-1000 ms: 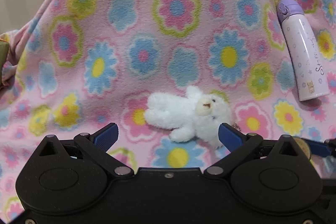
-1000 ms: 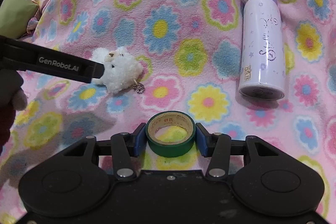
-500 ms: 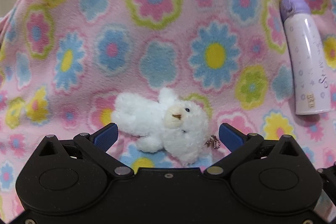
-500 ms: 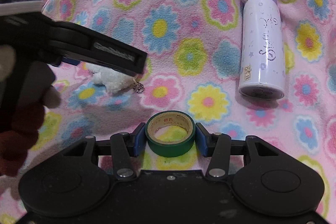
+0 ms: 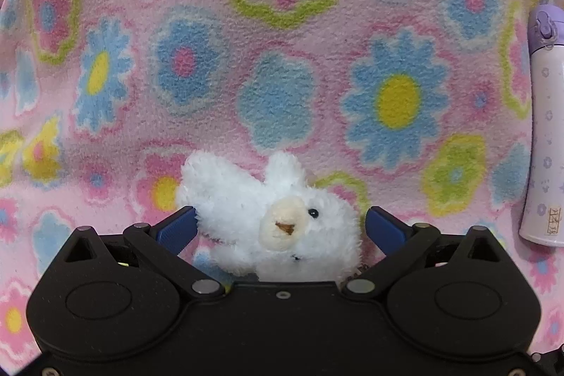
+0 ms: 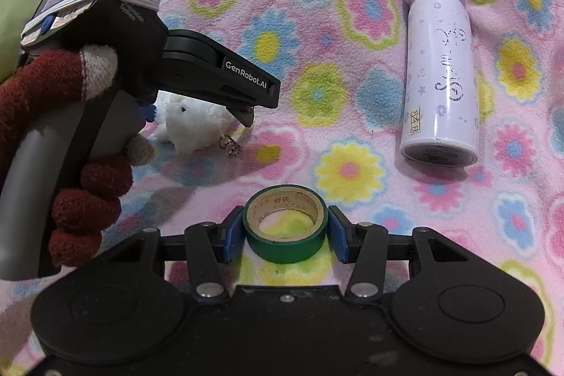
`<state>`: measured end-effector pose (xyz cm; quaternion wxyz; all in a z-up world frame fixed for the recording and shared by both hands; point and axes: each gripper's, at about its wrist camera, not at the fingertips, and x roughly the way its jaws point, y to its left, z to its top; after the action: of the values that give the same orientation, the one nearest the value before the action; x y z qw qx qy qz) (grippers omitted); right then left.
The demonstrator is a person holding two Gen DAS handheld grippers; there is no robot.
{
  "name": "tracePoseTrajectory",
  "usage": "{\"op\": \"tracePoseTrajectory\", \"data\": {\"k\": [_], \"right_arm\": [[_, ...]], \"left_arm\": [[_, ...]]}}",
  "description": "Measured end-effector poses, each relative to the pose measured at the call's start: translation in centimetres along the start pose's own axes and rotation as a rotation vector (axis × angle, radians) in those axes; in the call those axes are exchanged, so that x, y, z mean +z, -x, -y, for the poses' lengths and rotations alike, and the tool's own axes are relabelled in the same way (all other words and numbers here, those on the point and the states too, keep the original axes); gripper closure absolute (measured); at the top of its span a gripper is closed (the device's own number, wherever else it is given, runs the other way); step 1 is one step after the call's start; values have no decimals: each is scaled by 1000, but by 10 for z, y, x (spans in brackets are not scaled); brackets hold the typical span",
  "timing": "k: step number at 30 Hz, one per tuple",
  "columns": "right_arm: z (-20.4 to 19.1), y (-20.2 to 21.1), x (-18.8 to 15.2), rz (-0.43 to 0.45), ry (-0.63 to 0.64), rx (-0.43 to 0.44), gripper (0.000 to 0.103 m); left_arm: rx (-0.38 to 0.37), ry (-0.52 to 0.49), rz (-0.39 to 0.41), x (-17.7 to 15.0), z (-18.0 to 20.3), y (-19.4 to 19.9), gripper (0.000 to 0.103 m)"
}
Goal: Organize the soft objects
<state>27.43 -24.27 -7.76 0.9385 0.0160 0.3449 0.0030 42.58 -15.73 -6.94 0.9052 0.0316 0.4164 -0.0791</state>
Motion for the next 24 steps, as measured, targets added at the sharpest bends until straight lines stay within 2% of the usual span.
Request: {"op": "tracePoseTrajectory", "data": {"k": [2,8,17,19,24], "right_arm": [[0,0,0,0,1,0,55],[0,0,0,1,1,1,55],[0,0,0,2,-2,3,55],[0,0,0,2,-3,3,55],[1,0,1,2,-3,3,55]], "left_arm": [[9,-4,-1,1,2,-3,15],[3,6,-18,-5,-11,-4,32],[-24,6,-50,-17,-16,20,49],[-47,8,-52,-21,-21,28,52],[-56,-13,-74,-43,-47,54,52]]}}
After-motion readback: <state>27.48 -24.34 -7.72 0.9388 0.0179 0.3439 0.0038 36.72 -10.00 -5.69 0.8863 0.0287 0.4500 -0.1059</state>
